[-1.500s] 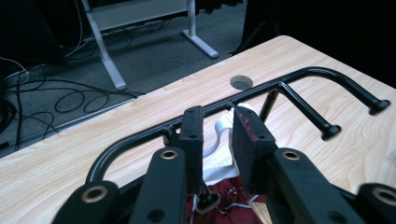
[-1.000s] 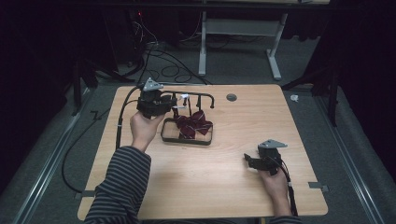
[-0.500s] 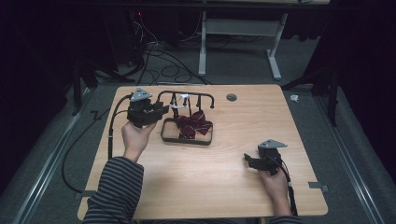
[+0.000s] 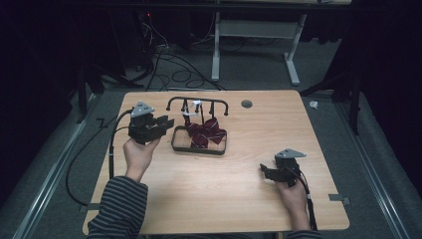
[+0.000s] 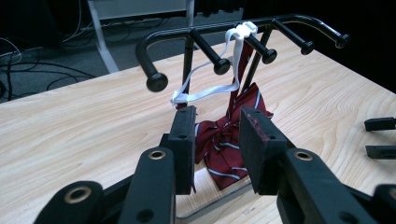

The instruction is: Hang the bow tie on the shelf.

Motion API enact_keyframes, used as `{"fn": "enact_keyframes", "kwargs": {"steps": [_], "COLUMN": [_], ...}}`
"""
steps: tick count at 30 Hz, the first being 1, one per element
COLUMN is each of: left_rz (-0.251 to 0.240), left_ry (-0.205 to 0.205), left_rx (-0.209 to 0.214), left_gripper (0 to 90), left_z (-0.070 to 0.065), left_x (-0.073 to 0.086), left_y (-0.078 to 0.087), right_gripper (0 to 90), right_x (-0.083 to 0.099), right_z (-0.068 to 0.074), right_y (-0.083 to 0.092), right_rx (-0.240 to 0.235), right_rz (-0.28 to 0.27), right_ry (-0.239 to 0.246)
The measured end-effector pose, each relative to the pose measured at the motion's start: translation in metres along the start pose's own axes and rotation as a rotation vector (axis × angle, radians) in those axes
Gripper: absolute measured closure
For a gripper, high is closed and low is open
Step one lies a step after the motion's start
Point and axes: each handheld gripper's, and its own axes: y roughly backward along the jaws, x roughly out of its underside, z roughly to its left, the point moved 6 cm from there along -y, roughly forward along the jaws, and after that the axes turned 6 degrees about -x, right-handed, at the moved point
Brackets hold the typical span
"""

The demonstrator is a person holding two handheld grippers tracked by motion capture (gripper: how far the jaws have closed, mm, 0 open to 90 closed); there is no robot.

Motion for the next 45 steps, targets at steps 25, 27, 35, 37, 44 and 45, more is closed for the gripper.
{"fn": "enact_keyframes", "kwargs": {"steps": [25, 27, 35, 37, 44, 45], "left_rz": [0.026, 0.029, 0.055, 0.063, 0.087, 0.090], "left_ry": [0.053, 0.060, 0.086, 0.093, 0.128, 0.130], "left_rx": [-0.013, -0.015, -0.020, -0.023, -0.025, -0.024], "left_gripper": [67.1, 67.1, 66.7, 66.5, 66.5, 66.5], "left_z": [0.008, 0.009, 0.015, 0.016, 0.019, 0.018], "left_x": [0.044, 0.049, 0.075, 0.081, 0.100, 0.102], "left_y": [0.008, 0.008, 0.008, 0.007, 0.005, 0.005], "right_gripper": [32.0, 31.9, 32.0, 32.0, 32.0, 32.0], "right_x": [0.000, 0.000, 0.000, 0.000, 0.000, 0.000], "right_z": [0.000, 0.000, 0.000, 0.000, 0.000, 0.000], "right_y": [0.000, 0.000, 0.000, 0.000, 0.000, 0.000], "right_rx": [0.000, 0.000, 0.000, 0.000, 0.001, 0.001], "right_rz": [0.000, 0.000, 0.000, 0.000, 0.000, 0.000], "right_ry": [0.000, 0.000, 0.000, -0.001, 0.000, 0.000]}}
